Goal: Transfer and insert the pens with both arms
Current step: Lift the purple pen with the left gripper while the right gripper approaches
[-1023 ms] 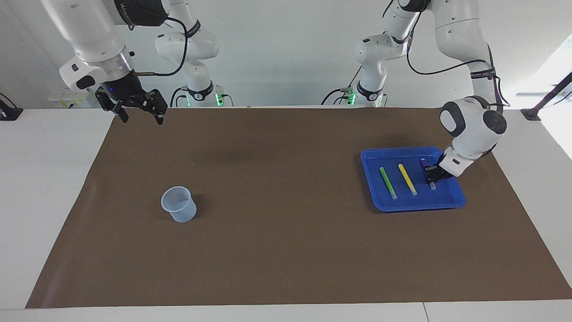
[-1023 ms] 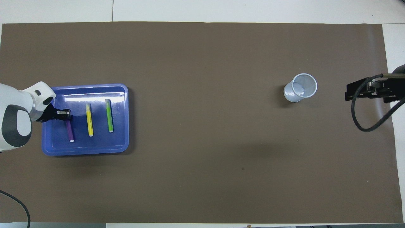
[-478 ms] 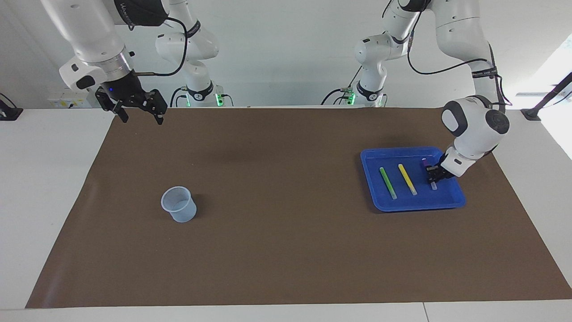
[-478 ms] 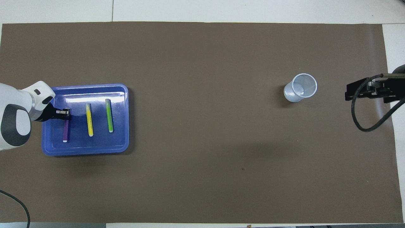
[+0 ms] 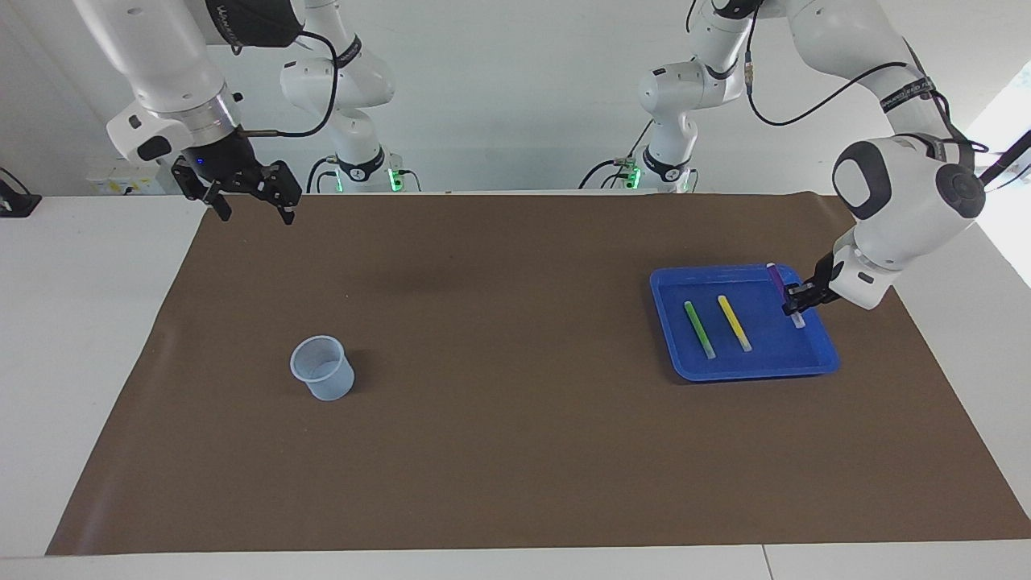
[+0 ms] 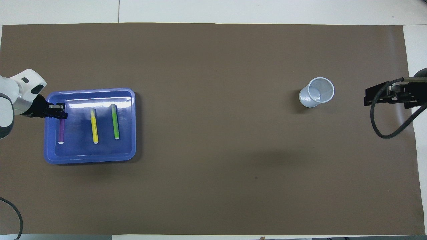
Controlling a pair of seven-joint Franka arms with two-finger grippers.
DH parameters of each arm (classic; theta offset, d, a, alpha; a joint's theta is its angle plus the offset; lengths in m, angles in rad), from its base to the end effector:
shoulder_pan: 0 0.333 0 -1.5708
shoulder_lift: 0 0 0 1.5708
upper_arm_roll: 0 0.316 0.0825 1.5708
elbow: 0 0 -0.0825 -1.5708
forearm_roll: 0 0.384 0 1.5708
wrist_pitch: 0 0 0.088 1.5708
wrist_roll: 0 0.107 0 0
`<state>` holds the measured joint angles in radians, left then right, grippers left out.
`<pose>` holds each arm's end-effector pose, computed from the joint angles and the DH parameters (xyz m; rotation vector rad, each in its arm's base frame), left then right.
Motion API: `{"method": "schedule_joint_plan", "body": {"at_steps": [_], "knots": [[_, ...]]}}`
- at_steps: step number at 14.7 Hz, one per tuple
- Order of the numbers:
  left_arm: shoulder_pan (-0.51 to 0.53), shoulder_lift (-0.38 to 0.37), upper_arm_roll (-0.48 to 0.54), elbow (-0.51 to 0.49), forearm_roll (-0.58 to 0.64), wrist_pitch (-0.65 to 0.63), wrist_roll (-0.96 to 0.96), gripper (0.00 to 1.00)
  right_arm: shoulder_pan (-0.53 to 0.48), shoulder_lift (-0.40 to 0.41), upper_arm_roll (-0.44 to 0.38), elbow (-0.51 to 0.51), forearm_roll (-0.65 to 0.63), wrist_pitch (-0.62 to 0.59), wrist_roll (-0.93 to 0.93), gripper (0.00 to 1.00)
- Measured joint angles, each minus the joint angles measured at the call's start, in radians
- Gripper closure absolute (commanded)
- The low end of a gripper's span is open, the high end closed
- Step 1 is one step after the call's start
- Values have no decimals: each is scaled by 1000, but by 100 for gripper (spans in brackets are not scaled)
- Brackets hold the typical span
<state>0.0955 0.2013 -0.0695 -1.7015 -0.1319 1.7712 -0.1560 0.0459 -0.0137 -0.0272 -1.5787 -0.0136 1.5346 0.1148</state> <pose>0.6074 0.0070 0.4625 2.9841 0.3255 -0.2108 0.5463 0.0086 0.6252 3.1224 -0.1506 -0.0460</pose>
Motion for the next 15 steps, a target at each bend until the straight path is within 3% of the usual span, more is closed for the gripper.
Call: {"method": "schedule_joint_plan", "body": {"at_steps": [4,10,12,15], "knots": [[-60,-15,-8,105,-180,-82,-382,100,-2,0,-6,0,0,-1,0,0],[-77,-70,-101,110,-403,-86,-892,100,1,0,5,0,39,-3,0,0],[-91,-80,-121,83,-494,-71,-1031,100,1,0,17,0,95,-3,0,0],[-168,-130,-127,-58,-656,61,-1167,100,4,0,72,0,134,27,41,0]]}}
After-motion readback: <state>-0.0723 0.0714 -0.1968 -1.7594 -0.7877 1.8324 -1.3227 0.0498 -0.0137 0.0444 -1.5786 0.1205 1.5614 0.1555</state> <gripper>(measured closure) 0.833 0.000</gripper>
